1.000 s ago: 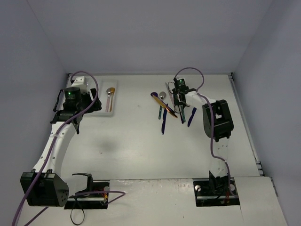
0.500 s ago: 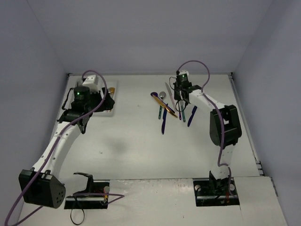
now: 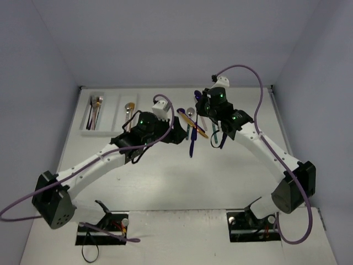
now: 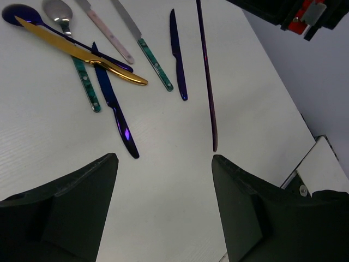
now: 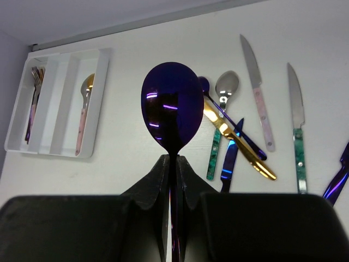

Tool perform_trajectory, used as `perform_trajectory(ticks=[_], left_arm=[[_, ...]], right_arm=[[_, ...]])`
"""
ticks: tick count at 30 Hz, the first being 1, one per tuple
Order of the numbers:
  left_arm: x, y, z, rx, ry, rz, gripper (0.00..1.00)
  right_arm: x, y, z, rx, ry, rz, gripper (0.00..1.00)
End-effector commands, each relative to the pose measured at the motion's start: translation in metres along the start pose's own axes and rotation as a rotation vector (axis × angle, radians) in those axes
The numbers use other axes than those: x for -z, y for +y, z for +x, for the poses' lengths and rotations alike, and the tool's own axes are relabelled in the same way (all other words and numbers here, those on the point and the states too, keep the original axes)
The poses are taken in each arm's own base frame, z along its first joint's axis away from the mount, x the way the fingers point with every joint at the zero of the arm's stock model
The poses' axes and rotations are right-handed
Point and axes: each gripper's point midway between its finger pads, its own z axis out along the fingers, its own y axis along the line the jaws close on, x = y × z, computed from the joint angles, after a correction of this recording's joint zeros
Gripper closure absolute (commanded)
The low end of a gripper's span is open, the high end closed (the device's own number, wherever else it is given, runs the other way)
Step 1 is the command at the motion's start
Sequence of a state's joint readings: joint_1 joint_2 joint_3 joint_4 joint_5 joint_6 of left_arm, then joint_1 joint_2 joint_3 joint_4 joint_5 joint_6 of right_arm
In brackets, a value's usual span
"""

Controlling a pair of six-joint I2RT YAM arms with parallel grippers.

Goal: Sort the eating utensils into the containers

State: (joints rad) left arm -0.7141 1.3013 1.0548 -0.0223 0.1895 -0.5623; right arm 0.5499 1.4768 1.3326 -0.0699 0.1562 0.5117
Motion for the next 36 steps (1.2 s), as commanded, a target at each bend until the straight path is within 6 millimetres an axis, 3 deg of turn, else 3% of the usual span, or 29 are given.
perform_trajectory(ticks=[1,9,15,19,24,27,32,36], left_arm=[[-0.010,-0.046,-0.044,0.001,-0.141,0.109,0.33],[-0.037,-0.069,-0.027,0.013,-0.086,0.169,0.35],[-0.052,-0.075,-0.007,0.015,-0.035,0.176,0.48],[-0.056,-0.073,0.000,0.029,-0.015,0.174,0.64],[-0.054,-0.071,0.001,0.035,-0.020,0.164,0.95],[-0.051,-0.068,0.000,0.034,-0.030,0.152,1.00],[-0.048,-0.056,0.004,0.042,-0.036,0.113,1.00],[-0.044,-0.027,0.008,0.101,-0.035,0.053,1.00]], right_arm=[[0.015,0.005,-0.008,-0.132,-0.044,-0.020,1.00],[0.025,0.006,-0.002,-0.164,-0.036,-0.038,1.00],[0.028,0.006,-0.001,-0.179,-0.040,-0.045,1.00],[0.029,0.005,0.000,-0.184,-0.041,-0.046,1.00],[0.029,0.003,0.002,-0.182,-0.040,-0.043,1.00],[0.025,0.000,0.008,-0.171,-0.030,-0.031,0.99],[0.022,-0.005,0.014,-0.157,-0.021,-0.013,0.69],[0.022,-0.009,0.013,-0.137,-0.027,-0.002,0.48]])
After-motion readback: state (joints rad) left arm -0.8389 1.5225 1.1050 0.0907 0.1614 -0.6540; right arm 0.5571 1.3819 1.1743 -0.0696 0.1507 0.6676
